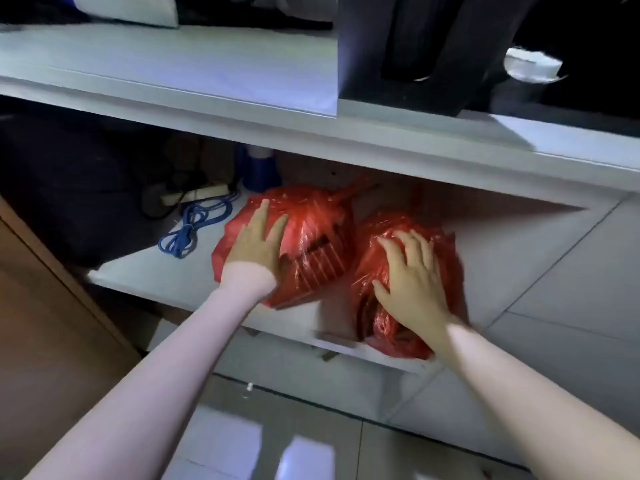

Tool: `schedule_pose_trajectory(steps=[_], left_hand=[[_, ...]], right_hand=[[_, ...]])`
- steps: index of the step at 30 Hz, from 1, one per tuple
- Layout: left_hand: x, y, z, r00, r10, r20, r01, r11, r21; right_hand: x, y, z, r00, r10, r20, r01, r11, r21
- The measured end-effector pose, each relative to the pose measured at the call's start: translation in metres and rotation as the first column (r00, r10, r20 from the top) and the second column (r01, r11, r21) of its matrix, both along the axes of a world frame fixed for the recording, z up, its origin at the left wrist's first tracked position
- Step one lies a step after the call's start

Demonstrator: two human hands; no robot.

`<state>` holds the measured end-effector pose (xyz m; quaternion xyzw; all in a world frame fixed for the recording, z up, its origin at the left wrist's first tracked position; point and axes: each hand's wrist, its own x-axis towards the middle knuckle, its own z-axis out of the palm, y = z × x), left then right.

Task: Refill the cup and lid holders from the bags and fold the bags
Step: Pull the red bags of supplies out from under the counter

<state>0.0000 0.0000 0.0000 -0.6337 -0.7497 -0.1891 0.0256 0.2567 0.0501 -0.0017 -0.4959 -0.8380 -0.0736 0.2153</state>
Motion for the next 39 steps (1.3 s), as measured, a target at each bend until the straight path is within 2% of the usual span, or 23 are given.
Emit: schedule_pose_trajectory(steps=[2,5,10,12,15,17,18,19,21,23,26,29,33,37,39], left_hand=[[0.003,0.017,-0.013,0.999,-0.041,-0.035,0.042,0.999,0.024],[0.009,0.049,-0.03,0.999,-0.053,-0.003,0.053,0.995,0.084],[0.024,0.106,-0.05,0.994,-0.068,0.083,0.063,0.996,0.059],[0.027,0.124,-0.059,0.999,-0.035,0.027,0.033,0.998,0.05],[0.026,0.136,-0.065,0.992,0.066,-0.11,-0.062,0.997,0.038],[0.031,0.136,-0.06,0.986,0.059,-0.156,-0.062,0.998,-0.016],[0.034,0.134,-0.057,0.987,0.043,-0.158,-0.048,0.998,-0.031],[0.036,0.131,-0.054,0.99,0.032,-0.14,-0.034,0.999,-0.014],[0.038,0.122,-0.045,0.998,0.014,-0.055,-0.012,0.999,0.038],[0.038,0.108,-0.04,1.0,-0.023,-0.004,0.023,0.998,0.061],[0.041,0.076,-0.033,0.996,-0.083,-0.012,0.084,0.995,0.056],[0.048,0.045,-0.018,0.994,-0.09,-0.056,0.092,0.995,0.044],[0.044,0.012,0.018,0.996,-0.034,-0.077,0.024,0.992,-0.126],[0.043,-0.034,0.06,0.971,-0.16,-0.175,0.111,0.959,-0.261],[0.046,-0.065,0.074,0.974,-0.173,-0.15,0.113,0.933,-0.342]], right_hand=[[0.002,0.01,-0.012,0.998,-0.056,0.03,0.059,0.992,-0.109],[0.003,0.028,-0.031,0.994,-0.112,0.019,0.113,0.965,-0.235],[0.006,0.026,-0.064,0.997,-0.07,-0.012,0.063,0.948,-0.312],[0.008,0.02,-0.076,0.999,-0.035,-0.001,0.033,0.948,-0.316],[0.009,0.016,-0.086,0.999,0.033,-0.004,-0.033,0.974,-0.225],[0.007,0.014,-0.086,0.998,0.064,0.028,-0.056,0.971,-0.232],[0.005,0.013,-0.086,0.998,0.053,0.021,-0.046,0.971,-0.237],[0.004,0.012,-0.083,0.989,0.069,0.128,-0.051,0.988,-0.143],[0.004,0.011,-0.073,0.973,0.116,0.198,-0.092,0.988,-0.126],[0.001,0.004,-0.063,0.976,0.127,0.174,-0.081,0.965,-0.251],[-0.003,-0.008,-0.044,0.993,0.031,0.117,0.015,0.929,-0.371],[-0.014,-0.029,-0.019,0.99,0.06,0.128,-0.007,0.925,-0.381],[-0.017,-0.059,0.023,0.991,0.122,0.059,-0.087,0.904,-0.419],[-0.012,-0.096,0.067,0.989,0.148,0.013,-0.127,0.891,-0.436],[-0.005,-0.12,0.084,0.989,0.15,0.005,-0.127,0.852,-0.508]])
